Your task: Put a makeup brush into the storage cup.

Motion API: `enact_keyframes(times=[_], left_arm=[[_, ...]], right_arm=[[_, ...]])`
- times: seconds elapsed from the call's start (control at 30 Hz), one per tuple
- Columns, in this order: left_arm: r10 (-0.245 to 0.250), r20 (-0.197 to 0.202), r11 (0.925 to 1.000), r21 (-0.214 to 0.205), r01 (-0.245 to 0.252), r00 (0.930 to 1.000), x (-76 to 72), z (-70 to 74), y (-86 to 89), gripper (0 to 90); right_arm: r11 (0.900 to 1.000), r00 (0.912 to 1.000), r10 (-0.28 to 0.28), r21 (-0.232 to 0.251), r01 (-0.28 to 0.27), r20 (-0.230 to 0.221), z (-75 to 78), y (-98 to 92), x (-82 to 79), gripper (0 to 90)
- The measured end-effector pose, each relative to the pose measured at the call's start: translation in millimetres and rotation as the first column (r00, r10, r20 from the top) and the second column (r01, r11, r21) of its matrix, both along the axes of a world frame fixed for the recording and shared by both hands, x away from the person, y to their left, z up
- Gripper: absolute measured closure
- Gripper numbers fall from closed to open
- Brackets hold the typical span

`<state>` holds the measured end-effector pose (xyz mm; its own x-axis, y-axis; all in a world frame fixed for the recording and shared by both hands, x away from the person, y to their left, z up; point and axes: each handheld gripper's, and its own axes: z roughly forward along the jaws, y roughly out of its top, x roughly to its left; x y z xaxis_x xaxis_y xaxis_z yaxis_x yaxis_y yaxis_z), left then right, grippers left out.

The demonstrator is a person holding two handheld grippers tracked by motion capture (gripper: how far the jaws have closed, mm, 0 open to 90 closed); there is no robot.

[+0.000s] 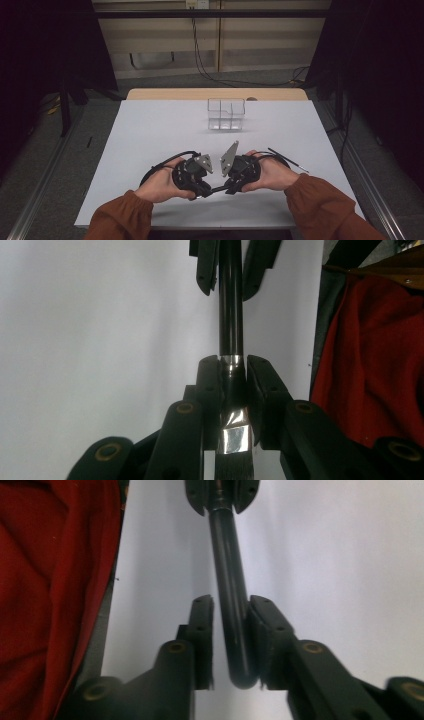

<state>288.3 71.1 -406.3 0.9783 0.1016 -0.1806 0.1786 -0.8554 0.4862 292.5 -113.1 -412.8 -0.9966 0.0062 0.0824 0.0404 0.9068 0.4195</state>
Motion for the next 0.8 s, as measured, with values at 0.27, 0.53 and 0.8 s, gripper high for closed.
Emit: enact_keyframes(times=[0.27,0.53,0.8], left_arm=[[0.001,0.004,1.0,-0.005,-0.001,1.0,-0.3,-0.9,-0.4,76.9],[0.016,0.002,0.9992,-0.037,-0.016,0.9999,0.3,-0.4,3.2,76.2],[0.031,0.003,0.996,-0.084,-0.03,0.9995,1.1,-1.6,5.2,70.7]], right_arm=[[1.0,0.9997,0.002,0.002,-0.002,-0.022,-1.7,-1.3,0.5,79.2],[0.9996,0.9979,-0.015,0.023,0.016,-0.062,-1.5,-4.3,1.7,79.9],[0.9984,0.9972,-0.016,0.053,0.02,-0.073,-1.0,-10.1,3.1,80.3]])
